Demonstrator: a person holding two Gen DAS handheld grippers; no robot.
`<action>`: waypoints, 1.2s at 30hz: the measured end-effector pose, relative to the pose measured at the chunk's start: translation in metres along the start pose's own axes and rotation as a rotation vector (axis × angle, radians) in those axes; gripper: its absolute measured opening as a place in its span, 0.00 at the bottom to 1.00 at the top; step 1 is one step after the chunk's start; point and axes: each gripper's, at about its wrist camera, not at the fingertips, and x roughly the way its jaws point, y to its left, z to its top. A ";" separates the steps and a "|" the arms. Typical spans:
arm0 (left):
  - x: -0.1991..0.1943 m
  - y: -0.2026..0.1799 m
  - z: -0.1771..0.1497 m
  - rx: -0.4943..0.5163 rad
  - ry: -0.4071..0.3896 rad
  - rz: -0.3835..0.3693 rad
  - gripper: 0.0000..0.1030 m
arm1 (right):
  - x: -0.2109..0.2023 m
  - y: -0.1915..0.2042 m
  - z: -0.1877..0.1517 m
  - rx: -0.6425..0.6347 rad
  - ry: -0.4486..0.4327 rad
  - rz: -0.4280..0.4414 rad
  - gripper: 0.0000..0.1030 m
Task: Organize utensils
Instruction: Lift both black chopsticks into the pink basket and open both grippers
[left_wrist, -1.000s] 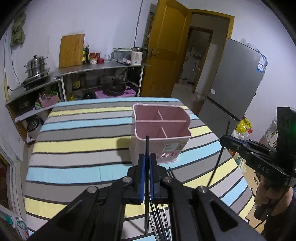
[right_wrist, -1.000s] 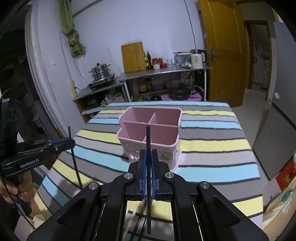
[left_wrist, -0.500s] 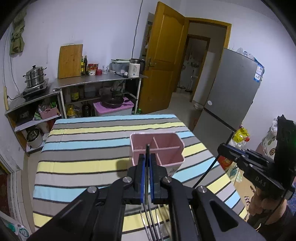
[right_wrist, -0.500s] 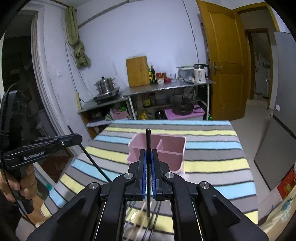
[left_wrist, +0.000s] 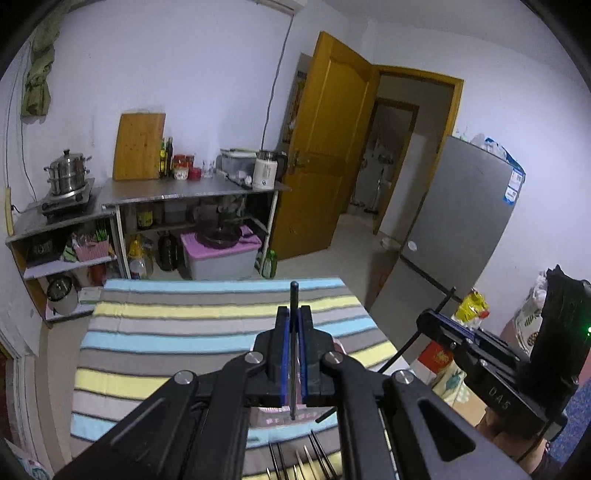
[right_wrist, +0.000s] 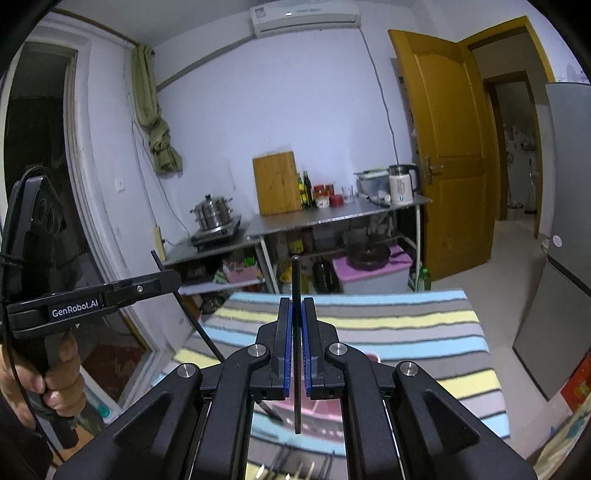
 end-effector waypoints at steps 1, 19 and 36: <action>0.002 0.001 0.004 -0.002 -0.006 0.003 0.04 | 0.002 0.000 0.003 0.001 -0.006 -0.002 0.04; 0.080 0.037 -0.035 -0.096 0.105 0.021 0.05 | 0.078 -0.013 -0.040 0.044 0.099 -0.030 0.04; 0.080 0.044 -0.056 -0.128 0.111 0.034 0.23 | 0.090 -0.029 -0.062 0.086 0.191 -0.036 0.09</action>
